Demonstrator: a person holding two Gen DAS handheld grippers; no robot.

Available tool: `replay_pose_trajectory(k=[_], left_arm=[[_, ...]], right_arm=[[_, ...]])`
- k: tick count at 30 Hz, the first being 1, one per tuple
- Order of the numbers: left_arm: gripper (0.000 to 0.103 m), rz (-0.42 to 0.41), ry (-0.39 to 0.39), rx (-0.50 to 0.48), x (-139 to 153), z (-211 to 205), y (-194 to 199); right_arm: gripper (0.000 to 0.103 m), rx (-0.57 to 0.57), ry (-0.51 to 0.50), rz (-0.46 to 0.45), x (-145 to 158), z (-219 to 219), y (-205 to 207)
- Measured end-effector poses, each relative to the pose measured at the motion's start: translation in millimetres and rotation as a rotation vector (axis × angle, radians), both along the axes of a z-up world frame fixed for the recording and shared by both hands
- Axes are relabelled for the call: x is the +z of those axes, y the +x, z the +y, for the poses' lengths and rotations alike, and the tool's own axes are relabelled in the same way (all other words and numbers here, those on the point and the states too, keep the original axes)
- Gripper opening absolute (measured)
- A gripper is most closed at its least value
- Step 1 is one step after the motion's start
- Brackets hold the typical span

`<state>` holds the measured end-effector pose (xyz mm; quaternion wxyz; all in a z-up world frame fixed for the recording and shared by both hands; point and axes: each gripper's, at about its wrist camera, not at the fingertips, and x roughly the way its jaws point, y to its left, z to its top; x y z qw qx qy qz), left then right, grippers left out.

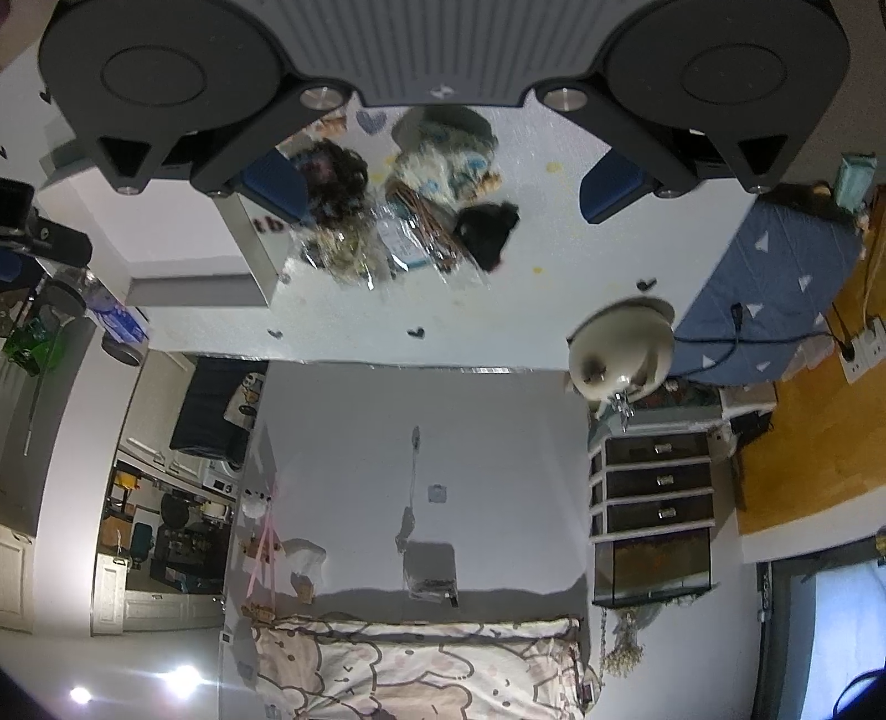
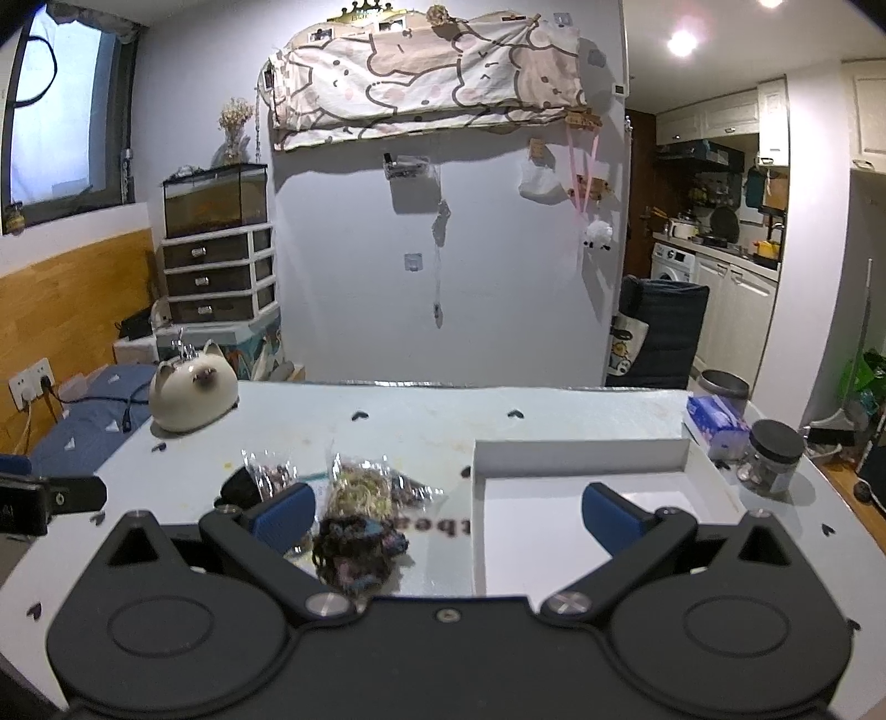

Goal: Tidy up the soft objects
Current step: 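Grasp the peach satin bow with the right gripper while the left grasps the floral pouch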

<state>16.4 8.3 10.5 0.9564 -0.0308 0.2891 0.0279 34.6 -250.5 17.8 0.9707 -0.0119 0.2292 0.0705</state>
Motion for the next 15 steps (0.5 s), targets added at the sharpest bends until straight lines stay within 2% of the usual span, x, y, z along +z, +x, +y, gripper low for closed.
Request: replay_pose_trajectory(k=[9,15], left_arm=[[0.103,-0.055,0.062,0.043,21.0,-3.8,45.5],[0.103,-0.040,0.083,0.058,19.3,-14.0,82.0]], right_arm=[[0.103,0.069,0.044,-0.041,20.1,-0.9,51.3],[0.103,0.146,0.045,-0.016,18.5,3.2,90.0]])
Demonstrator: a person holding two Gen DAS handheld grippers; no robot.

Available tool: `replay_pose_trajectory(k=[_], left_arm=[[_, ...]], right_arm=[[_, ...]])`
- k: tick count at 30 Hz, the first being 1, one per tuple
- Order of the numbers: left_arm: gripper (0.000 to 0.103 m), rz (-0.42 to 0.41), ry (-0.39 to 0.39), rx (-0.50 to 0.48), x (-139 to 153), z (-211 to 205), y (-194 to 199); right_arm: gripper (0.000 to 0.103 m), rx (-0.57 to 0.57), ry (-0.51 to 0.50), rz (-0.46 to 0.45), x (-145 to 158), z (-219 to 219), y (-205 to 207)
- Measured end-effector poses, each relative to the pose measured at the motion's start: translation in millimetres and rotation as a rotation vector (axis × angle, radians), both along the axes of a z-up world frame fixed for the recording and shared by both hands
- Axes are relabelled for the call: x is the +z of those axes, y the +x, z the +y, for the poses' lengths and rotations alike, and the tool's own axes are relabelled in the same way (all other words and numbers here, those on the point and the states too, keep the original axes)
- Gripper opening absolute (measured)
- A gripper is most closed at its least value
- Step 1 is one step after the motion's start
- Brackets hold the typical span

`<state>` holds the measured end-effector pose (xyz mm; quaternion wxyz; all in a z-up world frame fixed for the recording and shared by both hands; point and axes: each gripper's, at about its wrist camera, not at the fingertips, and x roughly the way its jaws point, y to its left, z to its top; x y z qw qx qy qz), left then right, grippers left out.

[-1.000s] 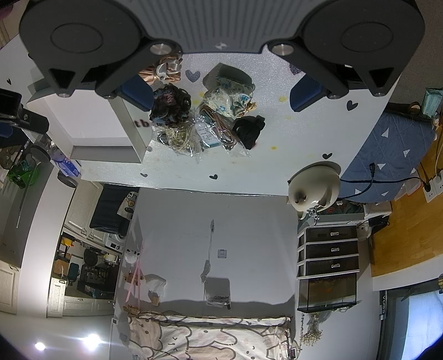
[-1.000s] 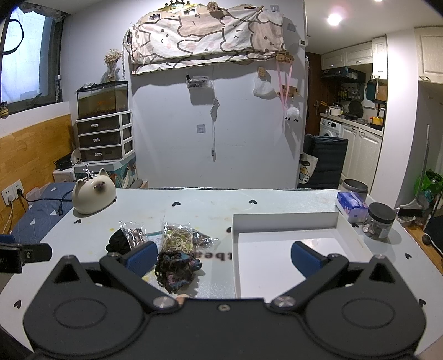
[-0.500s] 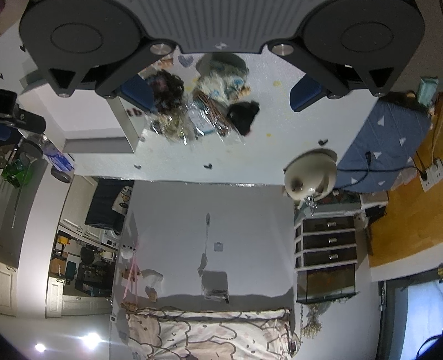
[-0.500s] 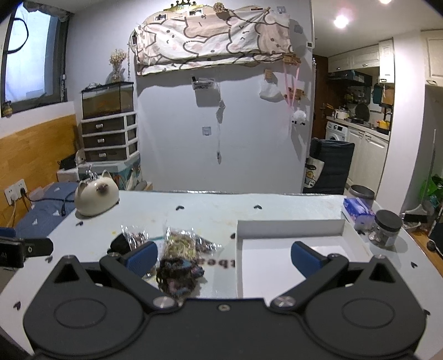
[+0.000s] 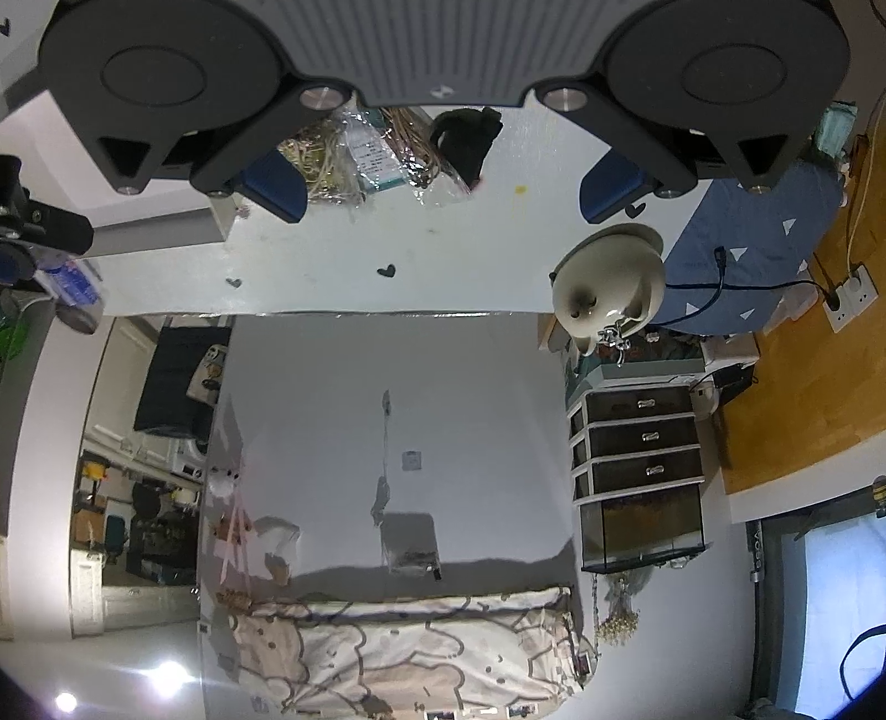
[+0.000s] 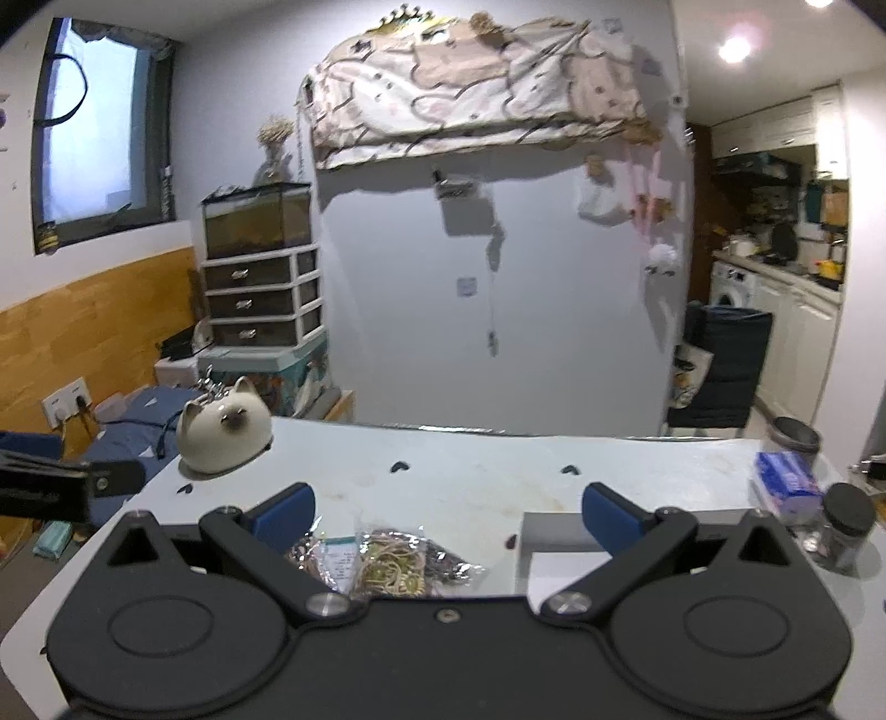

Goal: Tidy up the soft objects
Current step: 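Grasp the peach satin bow with the right gripper while the left grasps the floral pouch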

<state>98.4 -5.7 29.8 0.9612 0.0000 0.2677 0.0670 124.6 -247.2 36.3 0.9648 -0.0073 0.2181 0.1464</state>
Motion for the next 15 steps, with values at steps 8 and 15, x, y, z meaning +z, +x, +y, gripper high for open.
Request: replay_pose_trajectory(k=[8,15], left_arm=[[0.103,0.138,0.003,0.022,-39.1,-4.1,46.0],[0.103,0.267,-0.056,0.104,-83.2,-9.0,64.6]], right_arm=[[0.103,0.122,-0.031,0.131,-44.3,14.8,47.4],[0.103,0.252,-0.037,0.335,-93.0,27.4,69.8]])
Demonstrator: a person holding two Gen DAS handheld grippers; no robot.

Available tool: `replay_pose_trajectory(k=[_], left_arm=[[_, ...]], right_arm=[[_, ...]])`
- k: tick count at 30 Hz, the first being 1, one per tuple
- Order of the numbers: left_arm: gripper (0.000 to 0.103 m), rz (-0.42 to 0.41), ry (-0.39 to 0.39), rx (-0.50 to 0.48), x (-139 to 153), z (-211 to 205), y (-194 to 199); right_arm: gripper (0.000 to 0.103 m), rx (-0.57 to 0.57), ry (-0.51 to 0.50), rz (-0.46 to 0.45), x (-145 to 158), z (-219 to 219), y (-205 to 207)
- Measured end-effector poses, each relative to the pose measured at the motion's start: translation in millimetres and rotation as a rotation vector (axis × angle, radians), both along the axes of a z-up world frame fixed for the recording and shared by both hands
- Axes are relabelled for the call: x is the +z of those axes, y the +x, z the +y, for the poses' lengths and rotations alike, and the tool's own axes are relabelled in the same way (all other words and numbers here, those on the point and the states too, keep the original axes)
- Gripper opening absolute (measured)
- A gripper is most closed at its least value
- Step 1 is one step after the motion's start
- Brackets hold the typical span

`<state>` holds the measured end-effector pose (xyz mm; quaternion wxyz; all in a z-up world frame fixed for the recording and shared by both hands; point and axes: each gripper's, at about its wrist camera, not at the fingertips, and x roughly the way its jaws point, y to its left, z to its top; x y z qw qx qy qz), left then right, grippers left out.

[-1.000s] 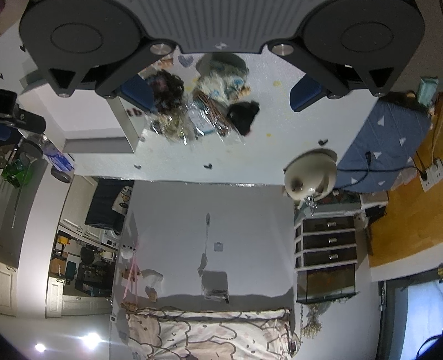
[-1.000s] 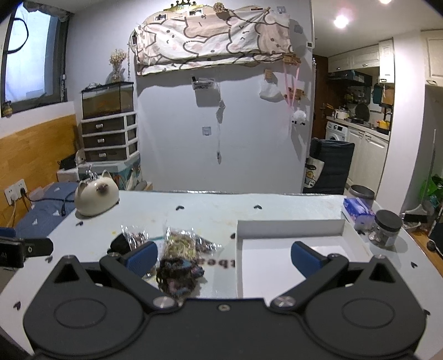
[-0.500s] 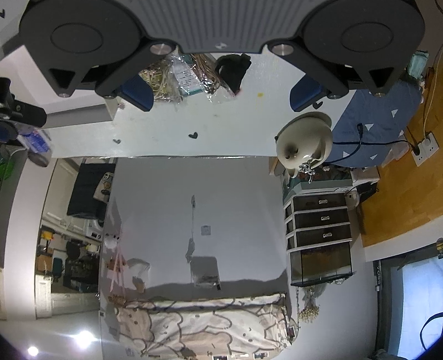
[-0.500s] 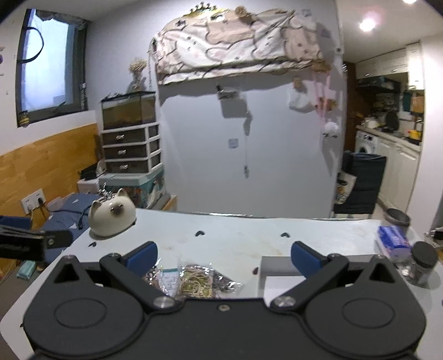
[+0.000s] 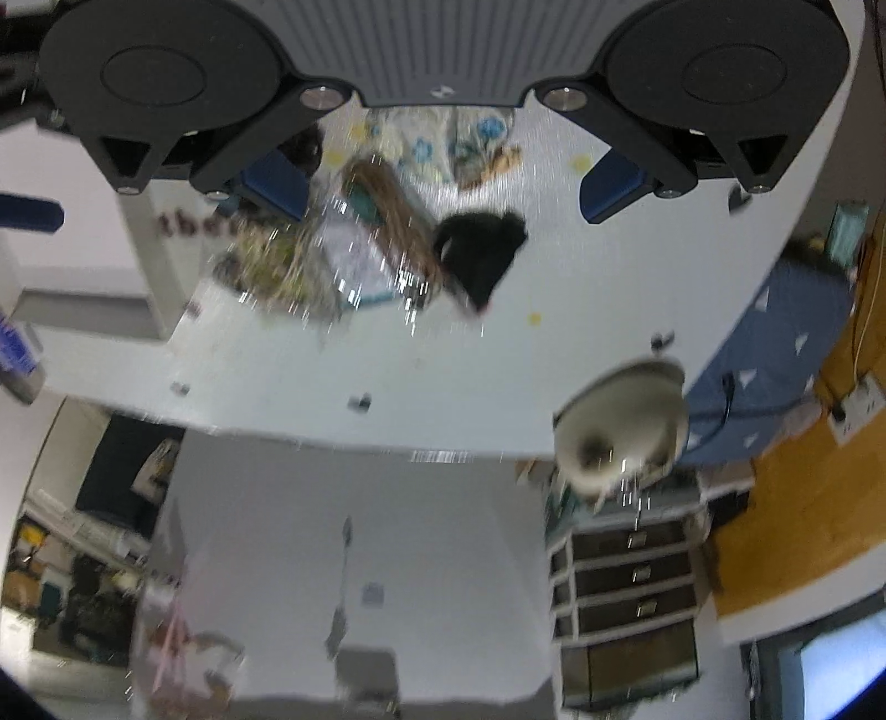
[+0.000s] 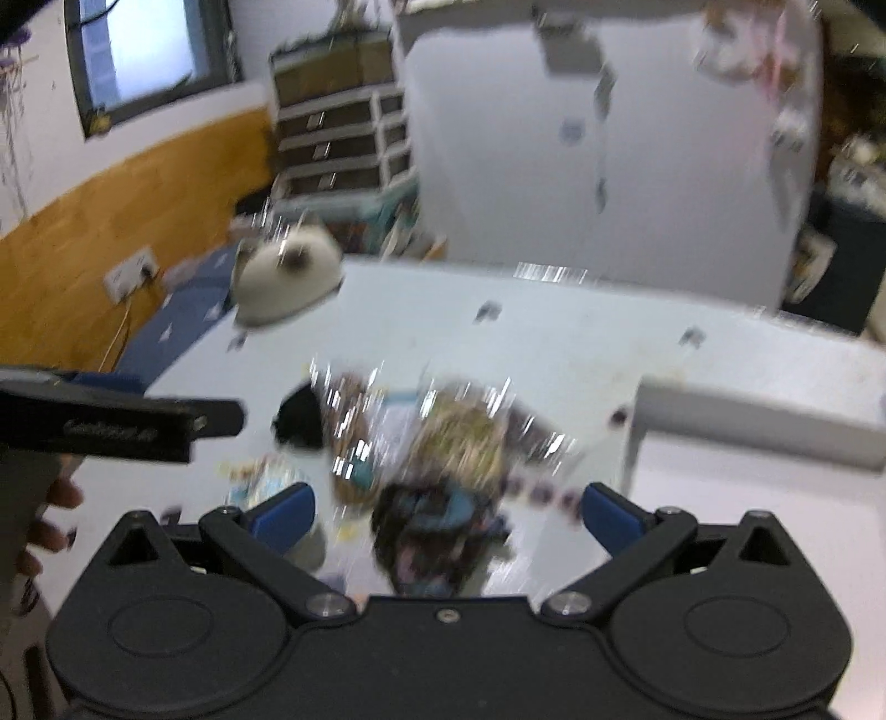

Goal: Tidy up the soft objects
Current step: 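Grasp the peach satin bow with the right gripper while the left grasps the floral pouch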

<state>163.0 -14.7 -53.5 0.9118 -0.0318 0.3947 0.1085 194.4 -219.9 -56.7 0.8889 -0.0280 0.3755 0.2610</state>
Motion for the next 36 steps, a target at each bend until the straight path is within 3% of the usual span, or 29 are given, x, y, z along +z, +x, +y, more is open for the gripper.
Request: replay_pose_trajectory(k=[5,13,24,30,36], left_arm=[[0.103,0.085,-0.038,0.023,-31.0,-1.6,6.9],[0.103,0.162,-0.081,-0.072,-65.1,18.3,20.8],[0.092,0.200,-0.156,-0.212,-86.0,48.3,30.0],[0.083,0.198,-0.161,-0.304,-88.9,48.2,25.0],[0.074,0.203,-0.178,-0.325,-93.9,49.4,24.7]], right_arm=[[0.103,0.055,-0.012,0.137,-30.9,11.3,5.6],[0.103,0.044,0.001,0.286,-52.5,23.7,5.5],[0.103,-0.062,-0.094,0.366,-73.4,42.6,1.5],[0.103,-0.111,-0.116,0.384,-77.7,51.0,-4.6],[0.089,-0.141,-0.160,0.408,-90.4,57.2,-4.3]])
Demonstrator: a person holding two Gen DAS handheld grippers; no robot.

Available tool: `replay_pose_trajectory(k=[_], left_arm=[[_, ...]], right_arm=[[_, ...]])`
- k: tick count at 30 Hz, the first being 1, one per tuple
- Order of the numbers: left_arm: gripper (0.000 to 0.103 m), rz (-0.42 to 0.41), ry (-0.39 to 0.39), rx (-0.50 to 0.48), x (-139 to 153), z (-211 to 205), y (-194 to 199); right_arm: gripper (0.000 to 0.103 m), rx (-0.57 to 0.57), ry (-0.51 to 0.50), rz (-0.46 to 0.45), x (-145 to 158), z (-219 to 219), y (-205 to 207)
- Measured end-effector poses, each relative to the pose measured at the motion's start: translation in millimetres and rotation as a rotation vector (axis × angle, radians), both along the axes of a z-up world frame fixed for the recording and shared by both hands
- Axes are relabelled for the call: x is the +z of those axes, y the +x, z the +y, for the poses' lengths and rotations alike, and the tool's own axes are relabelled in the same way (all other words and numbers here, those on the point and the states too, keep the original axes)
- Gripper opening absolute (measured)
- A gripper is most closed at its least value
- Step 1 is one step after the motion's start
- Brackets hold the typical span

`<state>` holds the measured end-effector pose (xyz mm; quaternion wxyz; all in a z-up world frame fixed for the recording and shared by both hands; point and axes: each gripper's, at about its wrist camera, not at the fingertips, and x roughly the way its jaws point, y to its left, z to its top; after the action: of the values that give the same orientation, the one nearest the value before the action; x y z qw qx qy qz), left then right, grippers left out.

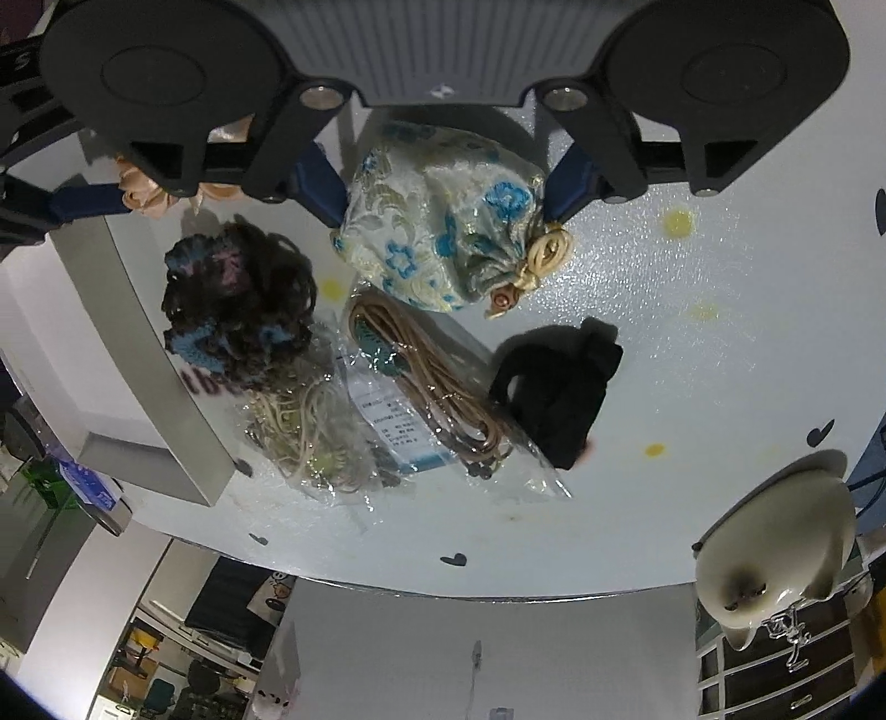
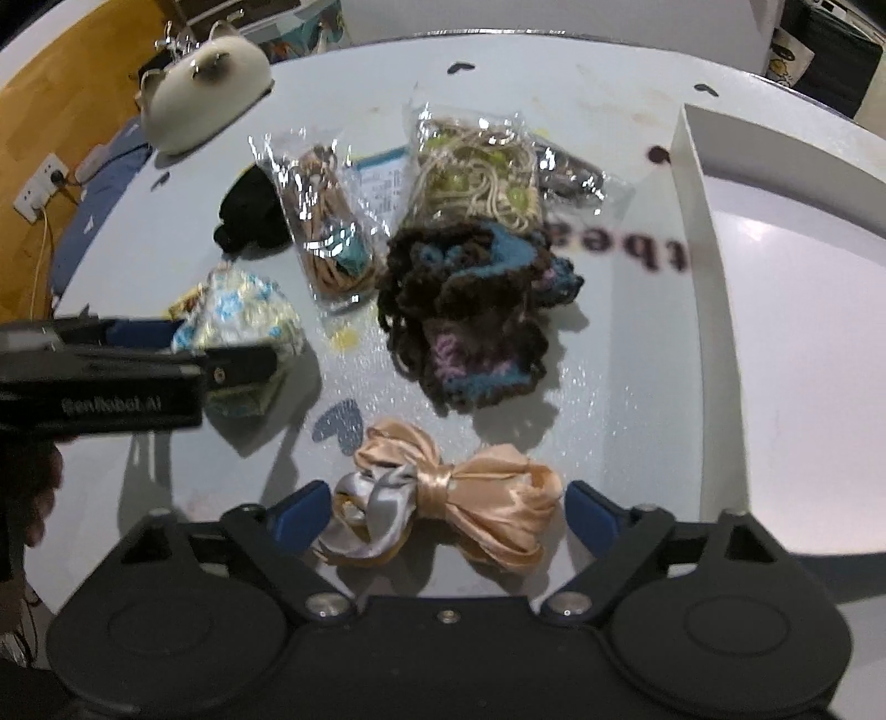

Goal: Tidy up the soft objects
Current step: 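Grasp the peach satin bow with the right gripper while the left grasps the floral pouch, then carry the bow and floral pouch into the white tray and release both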

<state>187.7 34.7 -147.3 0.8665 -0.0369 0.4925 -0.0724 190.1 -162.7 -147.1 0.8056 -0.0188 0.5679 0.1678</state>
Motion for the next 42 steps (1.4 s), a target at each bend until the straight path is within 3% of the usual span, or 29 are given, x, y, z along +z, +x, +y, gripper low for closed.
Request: replay_pose_trajectory(k=[7,15,16,18,24,31,35,42], left_arm=[[0.061,-0.011,-0.036,0.017,1.7,7.7,-2.1],[0.057,-0.024,-0.088,0.001,6.4,7.9,-13.5],[0.057,-0.028,-0.090,-0.001,7.5,7.8,-15.4],[0.057,-0.041,-0.095,0.000,11.1,8.0,-19.6],[0.057,-0.078,-0.095,0.019,23.9,12.2,-28.7],[0.057,-0.123,-0.091,0.062,41.9,9.3,-37.6],[0.057,-0.150,-0.079,0.086,53.4,-0.6,-42.3],[0.057,-0.208,-0.075,0.142,78.2,-28.0,-49.5]], right_arm=[[0.073,0.030,-0.033,-0.028,2.7,6.9,-7.9],[0.057,0.056,-0.005,-0.051,10.6,10.9,-15.6],[0.054,0.055,0.000,-0.055,11.8,10.6,-16.6],[0.026,0.048,0.001,-0.061,12.9,10.5,-18.7],[0.027,0.037,0.018,-0.084,18.7,4.7,-25.3],[0.021,0.044,0.053,-0.168,35.4,-7.4,-30.4],[0.014,0.042,0.074,-0.203,43.6,-21.9,-29.6],[0.013,0.064,0.154,-0.278,72.8,-58.1,-23.3]])
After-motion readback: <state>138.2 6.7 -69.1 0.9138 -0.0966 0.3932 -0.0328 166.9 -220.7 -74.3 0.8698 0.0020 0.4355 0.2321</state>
